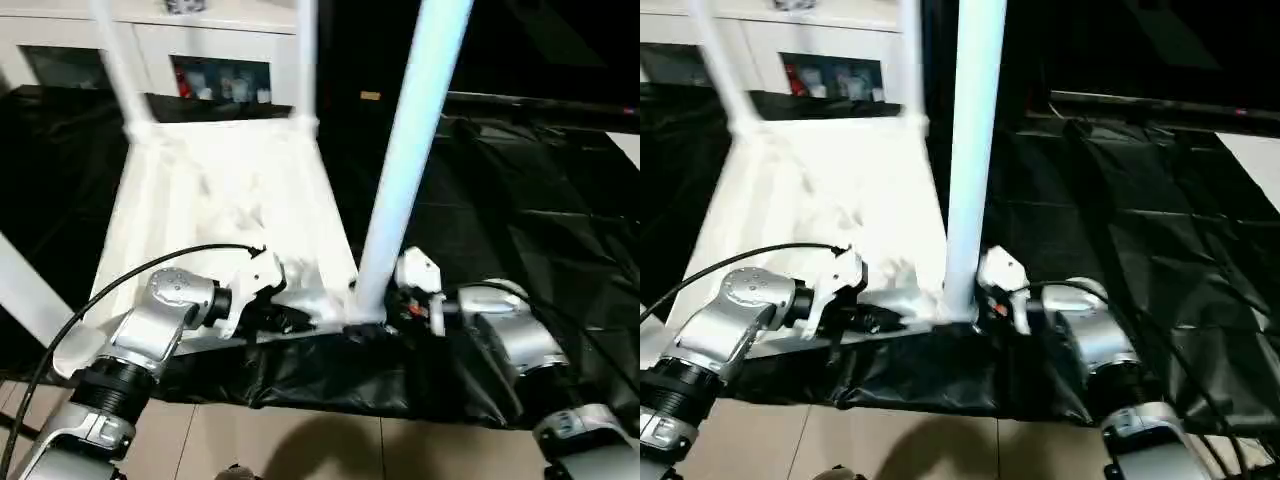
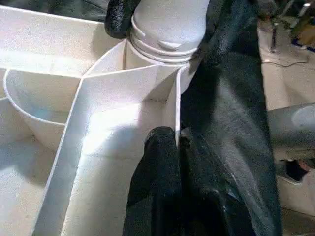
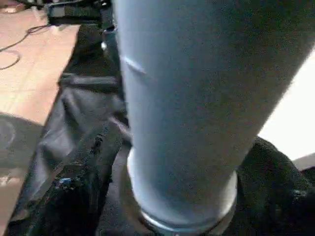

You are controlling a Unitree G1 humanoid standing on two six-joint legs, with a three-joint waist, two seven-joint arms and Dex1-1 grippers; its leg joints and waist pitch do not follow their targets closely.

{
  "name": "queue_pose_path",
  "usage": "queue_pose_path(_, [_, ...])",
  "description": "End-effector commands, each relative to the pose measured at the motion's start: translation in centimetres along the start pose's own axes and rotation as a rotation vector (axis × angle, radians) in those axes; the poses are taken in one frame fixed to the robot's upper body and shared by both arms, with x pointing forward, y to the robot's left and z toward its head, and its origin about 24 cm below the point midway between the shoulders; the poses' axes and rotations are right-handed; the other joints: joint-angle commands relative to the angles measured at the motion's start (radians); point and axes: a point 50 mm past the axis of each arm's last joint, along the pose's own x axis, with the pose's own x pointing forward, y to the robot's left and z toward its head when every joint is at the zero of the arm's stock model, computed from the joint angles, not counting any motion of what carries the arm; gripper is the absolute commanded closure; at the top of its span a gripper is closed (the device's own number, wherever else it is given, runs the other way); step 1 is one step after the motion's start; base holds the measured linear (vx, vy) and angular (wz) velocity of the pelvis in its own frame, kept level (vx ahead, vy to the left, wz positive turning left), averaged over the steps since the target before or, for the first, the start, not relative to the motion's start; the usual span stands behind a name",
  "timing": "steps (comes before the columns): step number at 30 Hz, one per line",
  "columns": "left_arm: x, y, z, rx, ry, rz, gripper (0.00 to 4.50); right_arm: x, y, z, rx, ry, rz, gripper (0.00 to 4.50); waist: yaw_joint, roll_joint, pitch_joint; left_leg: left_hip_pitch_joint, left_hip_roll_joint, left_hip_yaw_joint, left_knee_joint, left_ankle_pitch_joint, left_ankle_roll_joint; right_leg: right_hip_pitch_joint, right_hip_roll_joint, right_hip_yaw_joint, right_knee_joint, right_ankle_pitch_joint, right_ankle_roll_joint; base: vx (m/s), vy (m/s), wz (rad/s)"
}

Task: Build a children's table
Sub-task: Rotate leg to tighten

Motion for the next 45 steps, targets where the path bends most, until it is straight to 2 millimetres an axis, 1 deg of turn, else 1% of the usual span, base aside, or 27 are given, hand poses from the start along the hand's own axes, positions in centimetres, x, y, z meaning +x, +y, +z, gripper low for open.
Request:
queue_pose_path(1, [0.2,0.2,1.5,0.054,-0.043,-0.035,4.50,0.9,0.5,0.1,-0.009,-0.002,0.076,1.25,0.000,-0.004,-0.058,0.007,0.025,-0.002,-0.062,-0.245,0.044,0.052,-0.047,0.042,-0.071,-0.236,-0.209,0.000,0.000,0.00])
queue_pose_path(4, [0.0,0.2,1.4,0.056,-0.038,-0.034,4.50,1.1,0.5,0.2,-0.007,-0.021,0.081,1.46,0.000,-0.005,-0.059,0.006,0.025,-0.002,-0.061,-0.226,0.046,0.053,-0.048,0.042,-0.068,-0.204,-0.218,0.000,0.000,0.00])
queue_pose_path(6, [-0.2,0.3,1.3,0.053,-0.038,-0.031,4.50,1.3,0.6,0.3,0.000,-0.041,0.096,1.75,0.002,-0.003,-0.060,0.005,0.025,-0.001,-0.060,-0.220,0.050,0.054,-0.047,0.041,-0.066,-0.186,-0.224,0.000,0.000,0.00])
queue_pose_path(8, [-0.2,0.3,1.3,0.052,-0.039,-0.029,4.50,1.3,0.6,0.2,0.003,-0.045,0.097,1.79,0.002,-0.004,-0.059,0.005,0.025,-0.001,-0.061,-0.224,0.049,0.053,-0.046,0.040,-0.066,-0.188,-0.224,0.000,0.000,0.00])
queue_pose_path(11, [-0.2,0.4,1.2,0.055,-0.041,-0.010,4.50,1.5,0.6,0.1,0.010,-0.055,0.090,1.88,0.003,-0.001,-0.058,0.006,0.025,-0.002,-0.062,-0.238,0.042,0.053,-0.048,0.040,-0.069,-0.207,-0.222,0.000,0.000,0.00])
queue_pose_path(12, [-0.2,0.5,1.2,0.058,-0.044,0.005,4.50,1.6,0.7,0.0,0.010,-0.059,0.078,1.88,0.003,0.003,-0.058,0.007,0.026,-0.003,-0.063,-0.246,0.038,0.053,-0.048,0.041,-0.069,-0.213,-0.220,0.000,0.000,0.00])
queue_pose_path(13, [-0.1,0.5,1.3,0.057,-0.050,0.017,4.50,1.6,0.8,-0.1,0.014,-0.064,0.069,1.88,0.003,0.001,-0.058,0.006,0.026,-0.003,-0.063,-0.246,0.037,0.054,-0.048,0.041,-0.069,-0.213,-0.220,0.000,0.000,0.00])
queue_pose_path(15, [0.2,0.8,1.5,0.050,-0.068,0.063,4.50,1.8,1.0,-0.4,0.025,-0.078,0.033,1.89,0.004,0.005,-0.058,0.007,0.026,-0.003,-0.064,-0.253,0.032,0.054,-0.048,0.041,-0.070,-0.209,-0.219,0.000,0.000,0.00])
queue_pose_path(17, [0.4,1.1,1.6,0.047,-0.073,0.118,4.50,2.1,1.0,-0.6,0.029,-0.084,-0.014,1.89,0.003,0.003,-0.055,0.008,0.025,-0.004,-0.066,-0.271,0.027,0.052,-0.048,0.041,-0.074,-0.236,-0.213,0.000,0.000,0.00])
queue_pose_path(18, [0.8,1.5,1.9,0.039,-0.089,0.189,4.50,2.6,0.8,-1.0,0.064,-0.080,-0.101,1.89,0.001,0.000,-0.052,0.010,0.025,-0.005,-0.069,-0.295,0.021,0.051,-0.049,0.041,-0.080,-0.284,-0.200,0.000,0.000,0.00])
queue_pose_path(19, [0.8,1.5,1.9,0.039,-0.089,0.189,4.50,2.6,0.8,-1.0,0.064,-0.080,-0.101,1.89,-0.001,0.001,-0.051,0.012,0.025,-0.006,-0.070,-0.307,0.016,0.049,-0.049,0.042,-0.082,-0.306,-0.193,0.000,0.000,0.00])
queue_pose_path(20, [1.4,2.0,2.3,0.025,-0.116,0.274,4.50,3.4,0.5,-1.4,0.115,-0.068,-0.219,1.89,-0.003,0.002,-0.049,0.014,0.021,-0.009,-0.071,-0.328,0.005,0.050,-0.051,0.041,-0.089,-0.369,-0.174,0.000,0.000,0.00])
queue_pose_path(22, [2.1,2.1,2.6,0.007,-0.133,0.329,4.50,4.3,0.3,-1.6,0.157,-0.059,-0.313,1.89,-0.010,-0.001,-0.048,0.017,0.020,-0.012,-0.075,-0.350,-0.013,0.047,-0.051,0.040,-0.097,-0.440,-0.139,0.000,0.000,0.00])
queue_pose_path(24, [2.9,2.1,2.9,-0.020,-0.154,0.368,4.50,5.3,0.1,-1.4,0.189,-0.064,-0.401,1.89,-0.017,-0.005,-0.048,0.014,0.019,-0.014,-0.075,-0.348,-0.016,0.046,-0.053,0.040,-0.100,-0.476,-0.117,0.000,0.000,0.00])
queue_pose_path(25, [3.8,2.2,3.1,-0.040,-0.167,0.407,4.50,6.5,-0.1,-0.9,0.237,-0.072,-0.480,1.90,-0.023,-0.002,-0.046,0.014,0.018,-0.016,-0.076,-0.355,-0.014,0.043,-0.053,0.039,-0.103,-0.504,-0.107,0.000,0.000,0.00])
queue_pose_path(26, [3.8,2.2,3.1,-0.040,-0.167,0.407,4.50,6.5,-0.1,-0.9,0.237,-0.072,-0.480,1.90,-0.027,-0.003,-0.047,0.013,0.017,-0.016,-0.075,-0.354,-0.013,0.042,-0.053,0.039,-0.106,-0.512,-0.101,0.000,0.000,0.00])
queue_pose_path(27, [4.7,2.1,3.3,-0.045,-0.170,0.433,4.50,7.8,-0.4,-0.2,0.278,-0.077,-0.540,1.90,-0.029,-0.002,-0.048,0.011,0.016,-0.017,-0.075,-0.350,-0.013,0.043,-0.052,0.039,-0.106,-0.523,-0.092,0.000,0.000,0.00])
queue_pose_path(29, [5.2,2.0,3.4,-0.036,-0.167,0.442,4.50,8.5,-0.5,0.3,0.283,-0.089,-0.552,1.90,-0.031,-0.002,-0.051,0.011,0.015,-0.016,-0.074,-0.343,-0.008,0.042,-0.052,0.039,-0.107,-0.517,-0.084,0.000,0.000,0.00])
queue_pose_path(32, [6.0,1.7,4.0,-0.021,-0.175,0.431,4.50,9.9,-0.5,1.9,0.265,-0.124,-0.564,1.90,-0.031,0.003,-0.054,0.009,0.016,-0.013,-0.074,-0.319,0.001,0.041,-0.051,0.042,-0.103,-0.449,-0.095,0.000,0.000,0.00])
queue_pose_path(33, [6.1,1.5,4.2,0.002,-0.170,0.399,4.50,10.2,-0.3,2.5,0.226,-0.130,-0.551,1.34,-0.032,0.006,-0.055,0.008,0.016,-0.012,-0.074,-0.306,0.001,0.042,-0.048,0.043,-0.098,-0.409,-0.104,0.000,0.000,0.00])
queue_pose_path(37, [5.7,1.3,4.0,0.033,-0.156,0.346,4.50,9.2,-0.3,2.3,0.224,-0.143,-0.518,1.10,-0.031,0.007,-0.056,0.006,0.016,-0.009,-0.074,-0.290,0.010,0.048,-0.046,0.043,-0.092,-0.328,-0.129,0.000,0.000,0.00])
queue_pose_path(39, [5.2,1.3,3.8,0.037,-0.149,0.326,4.50,8.3,-0.4,1.9,0.198,-0.119,-0.513,0.74,-0.029,0.007,-0.057,0.006,0.017,-0.008,-0.074,-0.279,0.013,0.049,-0.046,0.044,-0.090,-0.305,-0.138,0.000,0.000,0.00])
queue_pose_path(40, [5.2,1.3,3.8,0.037,-0.149,0.326,4.50,8.3,-0.4,1.9,0.198,-0.119,-0.513,0.74,-0.030,0.007,-0.057,0.006,0.017,-0.008,-0.074,-0.281,0.014,0.050,-0.045,0.043,-0.089,-0.303,-0.140,0.000,0.000,0.00])
queue_pose_path(42, [4.5,1.0,3.3,0.047,-0.136,0.259,4.50,6.7,-0.6,1.1,0.161,-0.095,-0.475,0.69,-0.027,0.008,-0.056,0.005,0.017,-0.008,-0.074,-0.287,0.017,0.052,-0.047,0.043,-0.090,-0.308,-0.144,0.000,0.000,0.00])
queue_pose_path(43, [4.2,0.9,3.2,0.050,-0.132,0.239,4.50,6.2,-0.6,0.9,0.146,-0.086,-0.457,0.69,-0.027,0.011,-0.056,0.005,0.017,-0.008,-0.074,-0.290,0.018,0.051,-0.047,0.043,-0.090,-0.306,-0.146,0.000,0.000,0.00])
queue_pose_path(44, [4.0,0.8,3.1,0.053,-0.129,0.225,4.50,5.9,-0.6,0.8,0.136,-0.081,-0.442,0.69,-0.028,0.010,-0.055,0.006,0.018,-0.006,-0.073,-0.295,0.019,0.050,-0.047,0.044,-0.091,-0.303,-0.150,0.000,0.000,0.00])
queue_pose_path(45, [3.6,0.5,2.9,0.047,-0.121,0.168,4.50,4.9,-0.6,0.5,0.112,-0.069,-0.387,0.69,-0.026,0.013,-0.056,0.008,0.018,-0.007,-0.073,-0.295,0.021,0.051,-0.047,0.043,-0.090,-0.296,-0.157,0.000,0.000,0.00])
